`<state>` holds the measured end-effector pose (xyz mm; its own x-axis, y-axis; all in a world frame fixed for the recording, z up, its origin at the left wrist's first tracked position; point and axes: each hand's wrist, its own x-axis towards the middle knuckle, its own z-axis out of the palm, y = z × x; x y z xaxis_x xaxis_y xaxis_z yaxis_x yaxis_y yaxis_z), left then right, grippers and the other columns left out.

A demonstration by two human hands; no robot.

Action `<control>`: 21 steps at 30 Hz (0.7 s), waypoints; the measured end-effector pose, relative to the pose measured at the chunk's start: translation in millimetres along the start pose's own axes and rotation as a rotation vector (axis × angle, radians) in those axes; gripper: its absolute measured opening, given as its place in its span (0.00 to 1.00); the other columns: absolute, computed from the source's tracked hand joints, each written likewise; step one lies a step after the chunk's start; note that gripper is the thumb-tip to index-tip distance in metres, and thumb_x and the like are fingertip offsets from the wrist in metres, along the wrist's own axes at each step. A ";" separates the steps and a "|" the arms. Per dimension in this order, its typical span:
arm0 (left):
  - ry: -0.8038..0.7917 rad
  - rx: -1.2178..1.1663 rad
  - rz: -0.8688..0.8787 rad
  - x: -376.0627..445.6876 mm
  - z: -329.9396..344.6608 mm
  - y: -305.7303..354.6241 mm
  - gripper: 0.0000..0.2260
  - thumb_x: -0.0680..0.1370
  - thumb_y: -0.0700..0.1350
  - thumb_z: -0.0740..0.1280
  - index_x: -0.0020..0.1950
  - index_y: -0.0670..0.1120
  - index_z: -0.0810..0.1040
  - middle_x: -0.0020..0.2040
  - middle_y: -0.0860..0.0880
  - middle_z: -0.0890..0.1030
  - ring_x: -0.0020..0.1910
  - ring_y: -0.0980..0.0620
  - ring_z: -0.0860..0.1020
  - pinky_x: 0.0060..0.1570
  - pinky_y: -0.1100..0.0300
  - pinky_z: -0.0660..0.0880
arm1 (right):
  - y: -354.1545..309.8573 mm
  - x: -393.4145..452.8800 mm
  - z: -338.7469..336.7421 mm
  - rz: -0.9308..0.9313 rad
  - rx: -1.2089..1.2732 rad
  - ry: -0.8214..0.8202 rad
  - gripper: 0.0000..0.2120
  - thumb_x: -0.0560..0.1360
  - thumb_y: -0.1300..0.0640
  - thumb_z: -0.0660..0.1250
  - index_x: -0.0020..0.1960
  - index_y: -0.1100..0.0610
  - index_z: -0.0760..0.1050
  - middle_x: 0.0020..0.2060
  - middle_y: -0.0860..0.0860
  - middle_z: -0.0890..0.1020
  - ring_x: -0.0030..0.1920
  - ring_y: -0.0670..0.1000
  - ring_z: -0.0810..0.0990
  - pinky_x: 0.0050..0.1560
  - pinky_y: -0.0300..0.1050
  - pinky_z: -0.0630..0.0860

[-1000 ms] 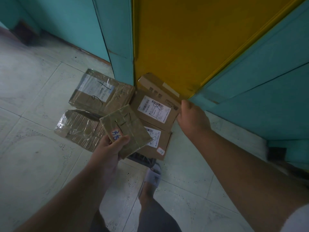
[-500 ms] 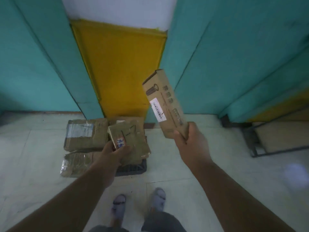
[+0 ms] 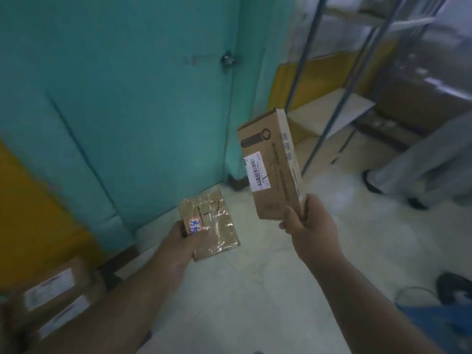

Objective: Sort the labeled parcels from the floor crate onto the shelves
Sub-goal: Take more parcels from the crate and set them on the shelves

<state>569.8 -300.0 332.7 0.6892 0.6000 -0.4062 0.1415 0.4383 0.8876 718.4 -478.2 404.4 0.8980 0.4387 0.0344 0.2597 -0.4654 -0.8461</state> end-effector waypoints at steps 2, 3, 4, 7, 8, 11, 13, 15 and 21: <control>-0.052 0.006 -0.014 16.5 60.2 -3.6 0.11 0.74 0.35 0.72 0.54 0.46 0.80 0.46 0.49 0.87 0.44 0.51 0.85 0.43 0.58 0.78 | 20.5 21.4 -53.8 0.035 0.011 0.049 0.04 0.80 0.56 0.65 0.52 0.50 0.71 0.44 0.50 0.83 0.38 0.44 0.82 0.28 0.26 0.70; -0.083 0.012 -0.019 24.8 89.3 -4.9 0.12 0.75 0.35 0.71 0.57 0.46 0.79 0.48 0.48 0.87 0.45 0.52 0.85 0.42 0.59 0.78 | 30.5 33.6 -79.0 0.045 0.023 0.075 0.03 0.80 0.56 0.65 0.51 0.50 0.72 0.43 0.50 0.83 0.37 0.43 0.82 0.28 0.27 0.70; -0.112 0.023 -0.022 33.3 116.7 -4.6 0.13 0.75 0.36 0.71 0.58 0.47 0.78 0.49 0.49 0.86 0.44 0.52 0.85 0.42 0.59 0.77 | 40.3 46.5 -102.4 0.050 0.031 0.099 0.03 0.80 0.56 0.65 0.50 0.49 0.72 0.42 0.50 0.84 0.35 0.43 0.82 0.29 0.29 0.71; -0.170 0.047 -0.033 60.1 187.7 0.1 0.12 0.75 0.37 0.71 0.56 0.50 0.78 0.48 0.50 0.86 0.43 0.54 0.85 0.41 0.59 0.78 | 69.3 87.1 -157.7 0.087 0.078 0.160 0.02 0.81 0.56 0.64 0.52 0.51 0.74 0.42 0.50 0.84 0.34 0.42 0.82 0.30 0.32 0.74; -0.188 0.053 -0.037 69.7 207.2 2.5 0.13 0.75 0.37 0.71 0.56 0.51 0.78 0.49 0.49 0.86 0.45 0.52 0.85 0.43 0.58 0.78 | 78.0 101.2 -171.2 0.095 0.099 0.179 0.03 0.81 0.57 0.64 0.54 0.52 0.74 0.43 0.50 0.84 0.34 0.43 0.82 0.30 0.32 0.74; -0.232 0.093 -0.039 104.7 258.9 8.9 0.16 0.75 0.39 0.72 0.60 0.50 0.77 0.53 0.48 0.86 0.51 0.49 0.84 0.50 0.54 0.77 | 105.0 144.1 -200.1 0.128 0.151 0.233 0.04 0.81 0.58 0.64 0.55 0.54 0.75 0.42 0.50 0.85 0.34 0.43 0.82 0.31 0.32 0.74; -0.269 0.118 -0.028 135.1 292.0 12.8 0.15 0.75 0.38 0.71 0.60 0.51 0.77 0.53 0.49 0.86 0.51 0.49 0.84 0.53 0.52 0.78 | 124.4 176.0 -215.1 0.142 0.168 0.270 0.04 0.81 0.59 0.64 0.54 0.54 0.75 0.42 0.49 0.85 0.34 0.45 0.83 0.31 0.34 0.75; -0.328 0.129 -0.009 169.9 328.3 20.4 0.15 0.75 0.37 0.71 0.59 0.51 0.78 0.53 0.49 0.86 0.52 0.48 0.84 0.55 0.50 0.78 | 141.7 209.5 -231.5 0.144 0.161 0.321 0.04 0.80 0.59 0.64 0.54 0.54 0.76 0.40 0.49 0.84 0.34 0.46 0.83 0.32 0.36 0.75; -0.481 0.204 -0.069 264.3 451.8 45.2 0.18 0.73 0.42 0.75 0.60 0.55 0.78 0.57 0.51 0.84 0.57 0.47 0.82 0.63 0.44 0.75 | 168.3 286.1 -311.1 0.215 0.147 0.450 0.03 0.80 0.58 0.64 0.52 0.50 0.74 0.41 0.49 0.84 0.36 0.47 0.83 0.34 0.39 0.77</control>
<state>1079.4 -424.0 363.6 0.9150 0.1777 -0.3623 0.3008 0.2981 0.9059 1129.5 -670.3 437.3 0.9978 -0.0440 0.0494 0.0290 -0.3814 -0.9239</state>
